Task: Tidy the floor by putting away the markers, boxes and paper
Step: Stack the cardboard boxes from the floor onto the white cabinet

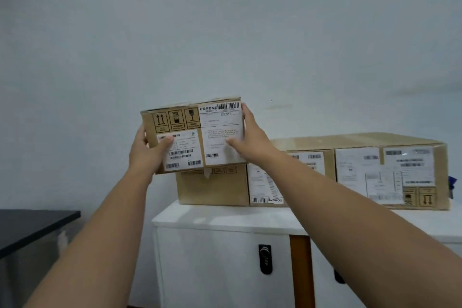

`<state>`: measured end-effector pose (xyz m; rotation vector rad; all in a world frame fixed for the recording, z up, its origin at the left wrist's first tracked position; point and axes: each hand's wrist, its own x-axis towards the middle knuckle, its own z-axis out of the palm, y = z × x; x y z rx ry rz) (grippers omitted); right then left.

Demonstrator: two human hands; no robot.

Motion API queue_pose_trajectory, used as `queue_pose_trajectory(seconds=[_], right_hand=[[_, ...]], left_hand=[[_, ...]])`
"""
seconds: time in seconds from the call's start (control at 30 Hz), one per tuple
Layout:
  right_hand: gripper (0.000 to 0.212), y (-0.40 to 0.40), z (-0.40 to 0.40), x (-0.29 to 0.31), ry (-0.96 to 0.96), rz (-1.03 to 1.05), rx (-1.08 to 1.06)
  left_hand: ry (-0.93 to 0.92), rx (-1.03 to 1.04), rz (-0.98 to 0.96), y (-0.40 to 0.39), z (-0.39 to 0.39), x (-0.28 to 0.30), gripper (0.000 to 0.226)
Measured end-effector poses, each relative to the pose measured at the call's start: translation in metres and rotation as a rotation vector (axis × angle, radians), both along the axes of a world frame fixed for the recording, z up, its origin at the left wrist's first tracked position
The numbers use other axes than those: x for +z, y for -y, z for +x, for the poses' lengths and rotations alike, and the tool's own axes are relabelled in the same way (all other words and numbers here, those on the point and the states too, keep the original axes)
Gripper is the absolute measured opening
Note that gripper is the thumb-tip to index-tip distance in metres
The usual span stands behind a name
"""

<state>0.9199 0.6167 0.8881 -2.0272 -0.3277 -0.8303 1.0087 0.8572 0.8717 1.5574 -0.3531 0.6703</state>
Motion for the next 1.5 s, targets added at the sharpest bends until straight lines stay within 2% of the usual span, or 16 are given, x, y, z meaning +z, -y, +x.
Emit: queue_pose_trajectory(seconds=[0.07,0.2,0.27,0.33,0.43,0.57,0.67,0.77,0.93,1.17,1.4,1.5], right_hand=[[0.095,-0.001,0.012,-0.005,0.021,-0.024,-0.013],[0.086,0.01,0.036,-0.007,-0.015,-0.028,-0.076],[0.078,0.022,0.048,-0.01,-0.074,-0.048,-0.135],[0.071,0.033,0.061,-0.014,-0.125,-0.049,-0.199],[0.071,0.047,0.078,-0.02,-0.193,-0.062,-0.273],[0.064,0.057,0.091,-0.035,-0.218,-0.233,-0.425],[0.05,0.062,0.098,-0.046,-0.142,-0.212,-0.513],[0.041,0.06,0.104,-0.051,-0.072,-0.247,-0.564],[0.041,0.061,0.113,-0.05,-0.105,-0.221,-0.553],[0.032,0.059,0.118,-0.049,-0.101,-0.233,-0.59],[0.032,0.052,0.112,-0.051,-0.16,-0.311,-0.594],[0.034,0.053,0.103,-0.052,-0.19,-0.39,-0.555]], left_hand=[[-0.041,0.065,0.067,0.008,0.013,0.0,0.063],[-0.242,0.136,0.247,0.026,0.038,0.003,0.088],[-0.272,0.099,0.305,0.035,0.045,-0.004,0.099],[-0.281,0.025,0.286,0.04,0.053,-0.013,0.103],[-0.327,-0.041,0.278,0.045,0.067,-0.022,0.097],[-0.34,0.073,0.361,0.049,0.083,-0.031,0.075],[-0.369,0.129,0.398,0.052,0.094,-0.04,0.067],[-0.368,0.153,0.324,0.056,0.107,-0.044,0.063],[-0.243,0.264,0.126,0.056,0.116,-0.049,0.033],[-0.224,0.284,0.032,0.058,0.121,-0.056,0.03],[-0.238,0.246,0.075,0.052,0.125,-0.056,0.028],[-0.226,0.26,0.151,0.047,0.13,-0.058,0.028]])
